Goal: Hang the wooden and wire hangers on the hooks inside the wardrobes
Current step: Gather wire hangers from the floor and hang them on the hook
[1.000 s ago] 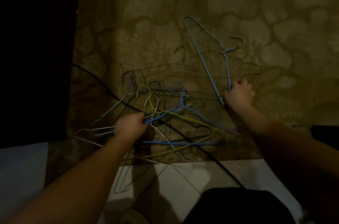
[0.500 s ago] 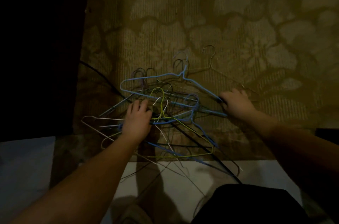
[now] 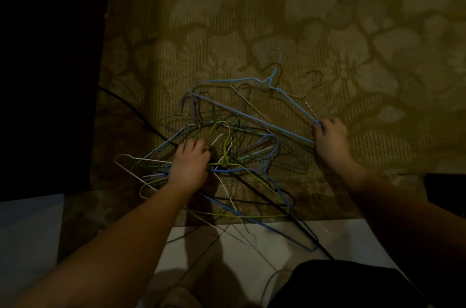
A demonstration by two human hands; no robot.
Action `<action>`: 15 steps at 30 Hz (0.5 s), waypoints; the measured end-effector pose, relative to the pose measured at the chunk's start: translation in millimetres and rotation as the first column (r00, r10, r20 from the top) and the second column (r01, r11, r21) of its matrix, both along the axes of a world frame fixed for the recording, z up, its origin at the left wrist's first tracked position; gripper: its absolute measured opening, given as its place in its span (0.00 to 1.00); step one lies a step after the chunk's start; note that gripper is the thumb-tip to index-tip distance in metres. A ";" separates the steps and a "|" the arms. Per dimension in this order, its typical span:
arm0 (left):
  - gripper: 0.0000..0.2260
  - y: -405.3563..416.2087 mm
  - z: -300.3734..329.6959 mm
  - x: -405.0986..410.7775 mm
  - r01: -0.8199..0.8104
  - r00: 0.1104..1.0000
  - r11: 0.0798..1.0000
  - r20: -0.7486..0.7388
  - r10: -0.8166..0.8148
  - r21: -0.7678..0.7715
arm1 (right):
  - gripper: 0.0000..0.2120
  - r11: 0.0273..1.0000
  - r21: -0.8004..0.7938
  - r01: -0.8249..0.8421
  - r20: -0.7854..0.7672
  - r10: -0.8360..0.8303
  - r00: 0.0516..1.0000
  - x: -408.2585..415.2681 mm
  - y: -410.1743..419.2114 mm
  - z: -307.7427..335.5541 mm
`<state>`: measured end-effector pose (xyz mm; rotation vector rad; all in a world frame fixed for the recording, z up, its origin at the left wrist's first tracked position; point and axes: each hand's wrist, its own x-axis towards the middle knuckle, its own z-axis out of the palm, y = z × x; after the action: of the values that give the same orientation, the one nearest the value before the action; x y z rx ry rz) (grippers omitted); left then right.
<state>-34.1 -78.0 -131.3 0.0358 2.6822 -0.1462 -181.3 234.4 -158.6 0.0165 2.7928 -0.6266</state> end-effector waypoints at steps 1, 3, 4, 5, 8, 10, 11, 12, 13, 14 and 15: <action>0.18 0.4 0.0 -0.3 0.001 1.000 1.000 0.008 -0.001 0.002 | 0.11 0.999 0.040 0.006 0.018 -0.007 1.000 -1.2 2.3 -4.1; 0.17 0.9 -0.3 -1.1 0.006 0.999 1.000 0.035 -0.006 0.007 | 0.11 0.998 0.064 -0.004 0.083 -0.001 0.997 -2.8 3.4 -8.4; 0.17 1.1 -0.7 -1.4 0.011 0.999 1.000 0.043 -0.011 0.009 | 0.11 0.998 0.057 -0.001 0.110 -0.006 0.994 -4.3 3.1 -9.6; 0.17 1.6 -0.6 -1.8 0.013 0.999 1.000 0.045 -0.013 0.014 | 0.11 0.999 0.038 0.015 0.135 -0.020 0.991 -4.9 1.2 -9.0; 0.17 4.3 0.0 -0.9 0.008 0.999 0.999 0.040 -0.009 0.047 | 0.16 0.989 -0.062 0.136 0.263 -0.115 0.958 -2.8 -7.6 -6.3; 0.17 7.0 0.6 0.0 0.012 1.000 0.998 0.017 -0.013 0.063 | 0.21 0.980 -0.034 0.195 0.348 -0.172 0.922 1.2 -12.5 -5.6; 0.17 8.2 1.4 0.2 0.011 1.000 0.998 0.008 -0.012 0.064 | 0.20 0.984 0.006 0.180 0.376 -0.169 0.911 3.7 -15.0 -5.8; 0.16 9.0 1.7 -0.1 0.009 1.000 0.998 0.005 -0.010 0.067 | 0.17 0.989 0.036 0.142 0.391 -0.145 0.909 6.5 -17.1 -7.2; 0.16 9.3 1.9 -0.7 0.011 1.000 0.997 0.003 -0.011 0.074 | 0.14 0.994 0.046 0.101 0.398 -0.112 0.910 10.0 -19.7 -8.1; 0.15 9.4 1.5 -2.0 0.019 1.000 0.997 0.010 -0.020 0.080 | 0.12 0.997 0.037 0.070 0.402 -0.079 0.912 13.1 -22.1 -9.7; 0.15 9.4 1.3 -3.9 0.029 0.999 0.996 0.033 -0.032 0.081 | 0.11 0.999 0.016 0.048 0.403 -0.051 0.914 16.3 -24.8 -11.4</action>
<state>-38.0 -68.5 -130.0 0.1031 2.6531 -0.0467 -165.0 209.6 -169.9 0.1961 2.3990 -0.5535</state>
